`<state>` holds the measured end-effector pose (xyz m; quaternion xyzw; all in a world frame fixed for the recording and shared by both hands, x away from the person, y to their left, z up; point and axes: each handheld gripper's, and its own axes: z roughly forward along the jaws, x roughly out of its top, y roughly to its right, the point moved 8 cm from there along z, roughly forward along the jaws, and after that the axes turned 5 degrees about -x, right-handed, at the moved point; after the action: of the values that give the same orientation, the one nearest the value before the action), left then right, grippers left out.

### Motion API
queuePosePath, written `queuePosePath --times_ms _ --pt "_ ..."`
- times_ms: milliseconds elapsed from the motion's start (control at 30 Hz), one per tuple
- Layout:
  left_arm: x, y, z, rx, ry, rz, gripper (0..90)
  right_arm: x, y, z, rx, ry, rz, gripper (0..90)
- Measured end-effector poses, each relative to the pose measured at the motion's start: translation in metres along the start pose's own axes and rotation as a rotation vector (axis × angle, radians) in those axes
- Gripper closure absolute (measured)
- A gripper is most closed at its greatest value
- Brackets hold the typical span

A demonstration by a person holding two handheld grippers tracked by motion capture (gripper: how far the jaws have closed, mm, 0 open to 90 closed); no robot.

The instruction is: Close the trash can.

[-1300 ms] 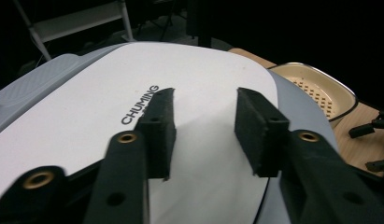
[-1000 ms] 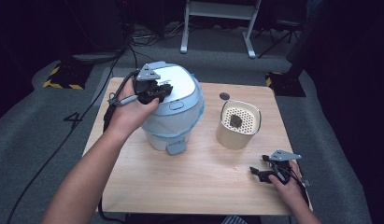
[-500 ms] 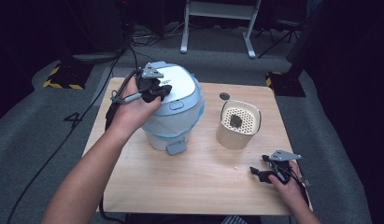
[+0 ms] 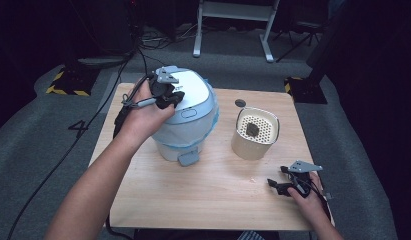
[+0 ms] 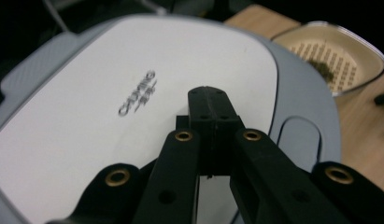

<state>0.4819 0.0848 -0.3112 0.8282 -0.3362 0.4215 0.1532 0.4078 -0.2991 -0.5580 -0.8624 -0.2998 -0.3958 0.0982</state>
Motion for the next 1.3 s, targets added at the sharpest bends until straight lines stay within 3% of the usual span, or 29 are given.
queuePosePath --times_ms 67,200,233,267,300,367,400,500,733,900,1200,1300 --pt "0.001 0.000 0.000 0.004 0.002 -0.002 90.0 0.000 0.000 0.000 0.000 0.001 0.000 19.4" --pt "0.001 -0.004 0.000 -0.044 0.029 -0.035 87.0 0.000 -0.001 0.000 0.001 0.001 0.001 19.4" --pt "0.001 -0.005 0.000 -0.051 0.049 -0.042 68.7 0.000 -0.001 0.000 0.002 0.001 0.001 19.4" --pt "0.001 -0.007 0.001 -0.043 0.068 -0.056 68.7 0.000 -0.001 0.000 0.002 0.001 0.001 19.4" --pt "0.003 -0.006 0.000 -0.074 0.124 -0.071 55.9 0.000 -0.001 0.000 0.001 0.001 0.001 19.4" --pt "0.005 -0.005 -0.004 -0.089 0.174 -0.069 50.0 0.000 -0.001 0.000 0.001 0.001 0.000 19.4" --pt "0.005 -0.005 -0.004 -0.089 0.174 -0.069 47.2 0.000 -0.001 0.000 0.001 0.001 0.000 19.4" --pt "0.007 0.004 -0.020 -0.113 0.242 -0.053 40.3 0.000 -0.001 0.000 0.001 0.001 0.000 19.4" --pt "-0.003 0.020 -0.045 -0.122 0.276 0.008 38.4 0.000 -0.001 0.000 0.002 -0.001 -0.003 18.6" --pt "-0.022 0.029 -0.063 -0.124 0.287 0.035 39.1 0.001 -0.001 0.001 0.001 -0.002 -0.001 17.9" --pt "-0.056 0.040 -0.076 -0.138 0.301 0.024 39.7 0.001 -0.001 0.001 0.000 -0.002 -0.001 17.8" --pt "-0.075 0.043 -0.075 -0.138 0.298 0.011 39.8 0.001 -0.001 0.001 -0.006 -0.004 0.004 16.4"
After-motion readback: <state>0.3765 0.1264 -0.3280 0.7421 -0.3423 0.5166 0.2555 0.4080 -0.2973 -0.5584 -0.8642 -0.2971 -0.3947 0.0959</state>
